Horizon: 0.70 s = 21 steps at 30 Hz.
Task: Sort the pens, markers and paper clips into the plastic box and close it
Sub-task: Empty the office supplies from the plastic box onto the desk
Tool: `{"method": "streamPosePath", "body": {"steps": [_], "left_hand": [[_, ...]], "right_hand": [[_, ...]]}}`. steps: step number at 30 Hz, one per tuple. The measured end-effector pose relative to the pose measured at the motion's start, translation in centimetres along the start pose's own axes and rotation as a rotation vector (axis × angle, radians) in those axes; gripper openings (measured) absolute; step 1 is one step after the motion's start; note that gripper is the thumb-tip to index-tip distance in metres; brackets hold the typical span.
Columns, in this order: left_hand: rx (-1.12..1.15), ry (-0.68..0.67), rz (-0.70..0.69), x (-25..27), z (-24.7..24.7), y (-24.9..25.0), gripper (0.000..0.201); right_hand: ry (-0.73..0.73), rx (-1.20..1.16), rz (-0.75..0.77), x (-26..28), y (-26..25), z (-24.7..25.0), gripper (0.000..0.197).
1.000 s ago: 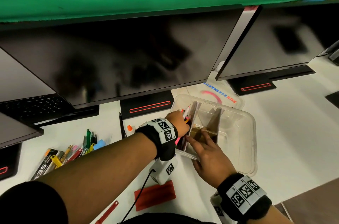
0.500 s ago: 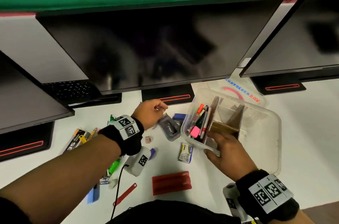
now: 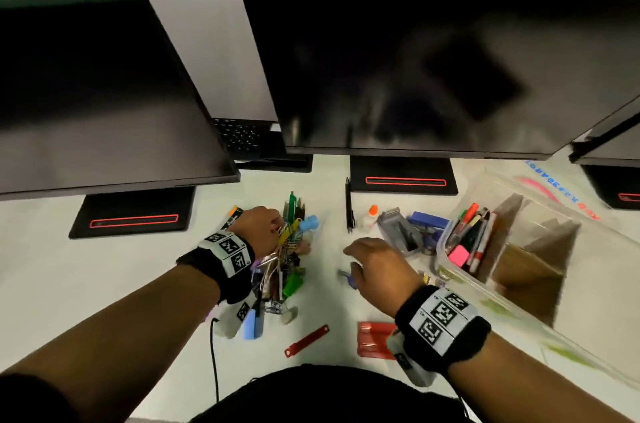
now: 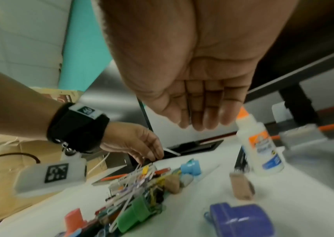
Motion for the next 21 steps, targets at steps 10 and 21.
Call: {"method": "streamPosePath", "body": {"steps": [10,21], "left_hand": [[-0.04,0.056,0.066,-0.2,1.4,-4.9,0.039],[0.006,-0.126,-0.04,-0.1,-2.1,-3.6,0.037]], "right_hand": [[-0.219,0.173,-0.343,-10.5,-0.1,-3.5,0.064],[-0.156,0.238,-0.321,-10.4,-0.6,-5.2,0.031]]}}
Point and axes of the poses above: each hand's wrist, its own x-axis away from the middle knuckle, its own z-axis out of the back of the hand, y = z × x, the point moved 2 cm from there along -x, towards the middle knuckle, and after that the axes turned 2 degrees about z, right-handed, at the moved point
